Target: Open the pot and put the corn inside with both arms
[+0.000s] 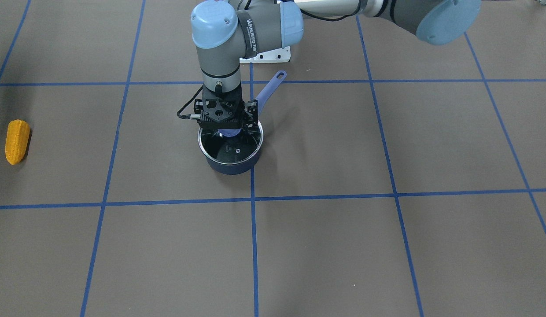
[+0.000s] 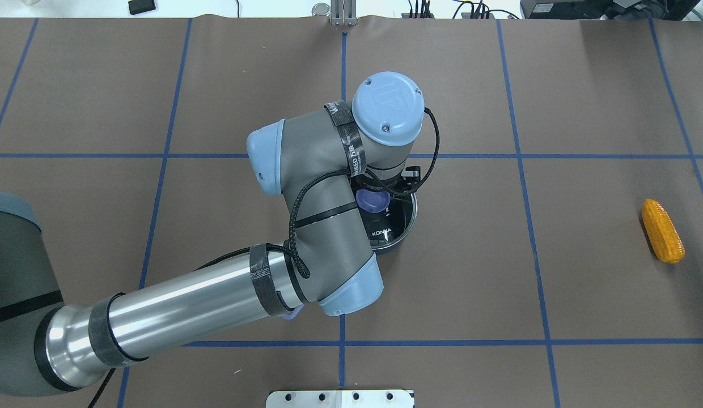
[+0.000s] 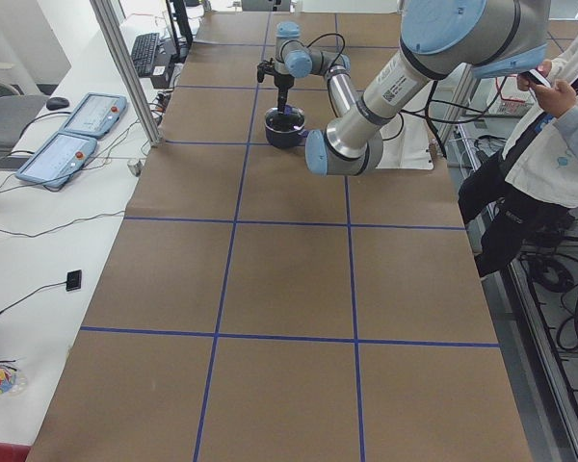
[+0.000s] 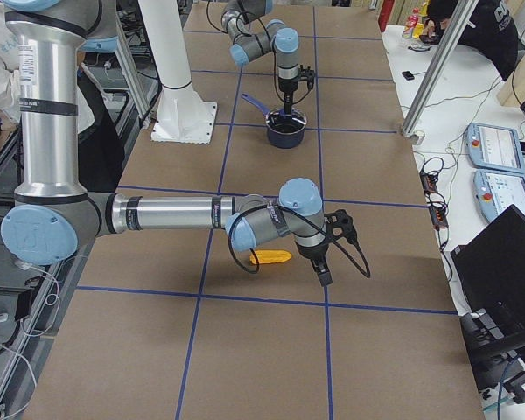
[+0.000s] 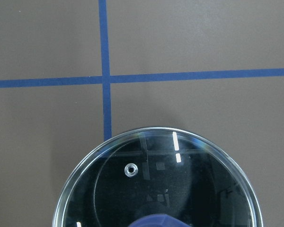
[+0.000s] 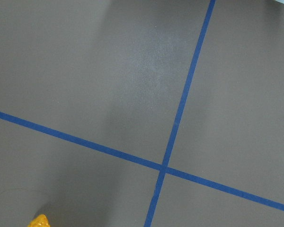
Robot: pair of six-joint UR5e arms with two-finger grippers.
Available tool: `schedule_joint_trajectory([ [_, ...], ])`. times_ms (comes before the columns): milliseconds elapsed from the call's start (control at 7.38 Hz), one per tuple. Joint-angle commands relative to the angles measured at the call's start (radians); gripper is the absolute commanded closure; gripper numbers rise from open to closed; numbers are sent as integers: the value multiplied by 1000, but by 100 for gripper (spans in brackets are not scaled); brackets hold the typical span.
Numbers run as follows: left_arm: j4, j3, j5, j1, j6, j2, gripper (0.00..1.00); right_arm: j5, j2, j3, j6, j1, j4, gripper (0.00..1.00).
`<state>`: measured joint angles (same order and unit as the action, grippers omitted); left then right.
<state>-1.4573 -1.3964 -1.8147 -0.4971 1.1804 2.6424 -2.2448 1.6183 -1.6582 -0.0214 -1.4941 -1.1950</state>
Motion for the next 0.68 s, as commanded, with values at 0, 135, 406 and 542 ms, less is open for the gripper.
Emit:
schedule_joint_trajectory([
  [0,1,-3,0,0,-1,-1,78,1,0,0,0,0,0,0],
  [135,2,-12,2,0,-2,-1,83,1,0,0,0,0,0,0],
  [406,14,-60,2,-1,-8,-9,88,-1,0,0,0,0,0,0],
  [542,27,-90,0,-3,-10,-9,88,1,0,0,0,0,0,0],
])
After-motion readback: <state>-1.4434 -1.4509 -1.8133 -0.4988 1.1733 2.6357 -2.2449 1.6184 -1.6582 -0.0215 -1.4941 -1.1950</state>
